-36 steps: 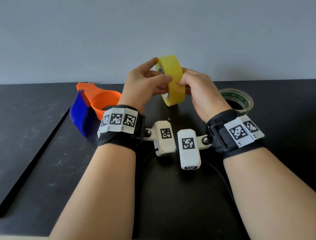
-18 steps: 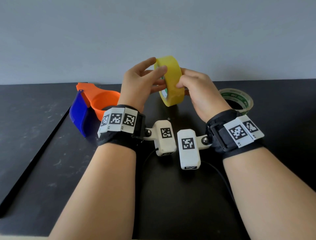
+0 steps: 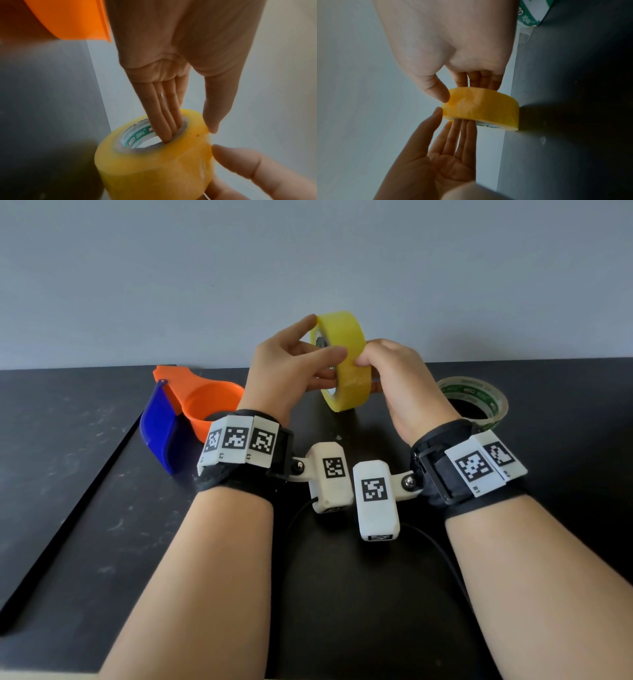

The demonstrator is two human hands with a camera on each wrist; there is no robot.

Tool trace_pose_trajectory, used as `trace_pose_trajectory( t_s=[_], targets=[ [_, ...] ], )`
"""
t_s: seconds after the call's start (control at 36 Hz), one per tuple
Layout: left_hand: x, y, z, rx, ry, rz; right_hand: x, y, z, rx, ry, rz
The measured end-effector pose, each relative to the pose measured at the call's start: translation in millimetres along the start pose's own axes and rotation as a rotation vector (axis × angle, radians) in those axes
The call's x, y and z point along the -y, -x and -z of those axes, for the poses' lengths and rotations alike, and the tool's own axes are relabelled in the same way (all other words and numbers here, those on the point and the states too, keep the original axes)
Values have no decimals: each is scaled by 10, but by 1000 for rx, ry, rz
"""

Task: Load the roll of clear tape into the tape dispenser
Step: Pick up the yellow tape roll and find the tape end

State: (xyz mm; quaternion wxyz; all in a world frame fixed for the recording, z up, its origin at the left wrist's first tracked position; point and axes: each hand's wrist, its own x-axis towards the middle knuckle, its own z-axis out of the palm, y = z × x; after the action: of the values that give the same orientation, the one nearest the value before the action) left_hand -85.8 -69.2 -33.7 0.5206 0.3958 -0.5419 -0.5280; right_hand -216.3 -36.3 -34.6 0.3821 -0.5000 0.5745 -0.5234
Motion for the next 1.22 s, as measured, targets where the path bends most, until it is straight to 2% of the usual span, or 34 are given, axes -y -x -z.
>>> trace_pose_trajectory(
  t_s=[0.53, 1.22],
  targets=[
    [0, 2, -9, -37, 40, 13, -58, 3, 56, 77, 14, 62],
    [3, 16, -37, -60, 11, -1, -106, -49, 25, 80, 14, 63]
  ],
)
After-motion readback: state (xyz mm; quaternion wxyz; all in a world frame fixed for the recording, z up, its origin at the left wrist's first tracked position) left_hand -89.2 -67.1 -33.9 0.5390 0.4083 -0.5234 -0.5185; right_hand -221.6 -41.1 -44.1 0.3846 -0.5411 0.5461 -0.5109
